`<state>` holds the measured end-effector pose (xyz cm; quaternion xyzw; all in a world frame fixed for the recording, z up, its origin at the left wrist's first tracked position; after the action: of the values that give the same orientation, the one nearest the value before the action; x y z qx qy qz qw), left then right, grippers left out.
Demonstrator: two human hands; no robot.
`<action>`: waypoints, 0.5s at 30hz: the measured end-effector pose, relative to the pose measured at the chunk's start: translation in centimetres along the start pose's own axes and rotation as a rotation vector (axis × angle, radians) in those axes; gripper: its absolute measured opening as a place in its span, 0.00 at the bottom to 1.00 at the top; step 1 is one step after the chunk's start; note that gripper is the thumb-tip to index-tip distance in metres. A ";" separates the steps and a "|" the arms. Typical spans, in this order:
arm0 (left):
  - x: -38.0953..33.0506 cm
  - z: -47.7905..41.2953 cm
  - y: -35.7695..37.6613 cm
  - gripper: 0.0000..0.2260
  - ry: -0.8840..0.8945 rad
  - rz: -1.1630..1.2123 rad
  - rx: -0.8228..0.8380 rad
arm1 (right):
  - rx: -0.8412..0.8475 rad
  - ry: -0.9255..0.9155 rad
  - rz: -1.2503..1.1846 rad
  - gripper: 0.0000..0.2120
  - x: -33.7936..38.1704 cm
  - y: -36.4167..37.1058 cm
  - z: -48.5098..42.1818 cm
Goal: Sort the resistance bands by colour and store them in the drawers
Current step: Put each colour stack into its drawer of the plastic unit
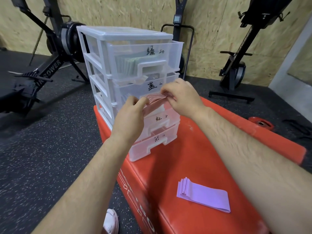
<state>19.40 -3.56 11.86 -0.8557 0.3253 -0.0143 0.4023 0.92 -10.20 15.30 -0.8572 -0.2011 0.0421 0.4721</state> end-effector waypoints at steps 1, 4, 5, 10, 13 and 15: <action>0.0 0.0 0.0 0.12 0.001 -0.002 0.003 | 0.011 0.003 0.006 0.14 0.0 0.1 0.1; 0.2 0.2 0.5 0.14 -0.026 0.007 0.047 | 0.097 0.037 -0.003 0.14 -0.2 0.6 0.2; 0.4 0.3 0.6 0.15 -0.049 0.027 0.056 | 0.115 0.051 -0.019 0.14 -0.2 0.6 0.2; 0.7 0.6 0.6 0.14 -0.114 0.110 0.051 | 0.230 0.154 -0.136 0.13 -1.0 0.7 0.1; 0.8 0.8 0.5 0.14 -0.130 0.095 0.042 | 0.294 0.173 -0.166 0.15 -1.1 0.9 0.0; 0.9 0.9 0.5 0.14 -0.151 0.093 0.048 | 0.324 0.181 -0.174 0.17 -1.1 1.3 -0.1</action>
<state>20.08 -3.68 10.72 -0.8282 0.3332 0.0612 0.4464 0.38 -11.29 14.10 -0.7496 -0.2220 -0.0442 0.6220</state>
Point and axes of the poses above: each hand's wrist, its own z-axis away from the middle knuckle, its own y-axis out of the palm, x = y × z, the point moved 4 cm from there along -z, towards the middle knuckle, and after that the axes turned 10 degrees about y, right-handed, at the moved point
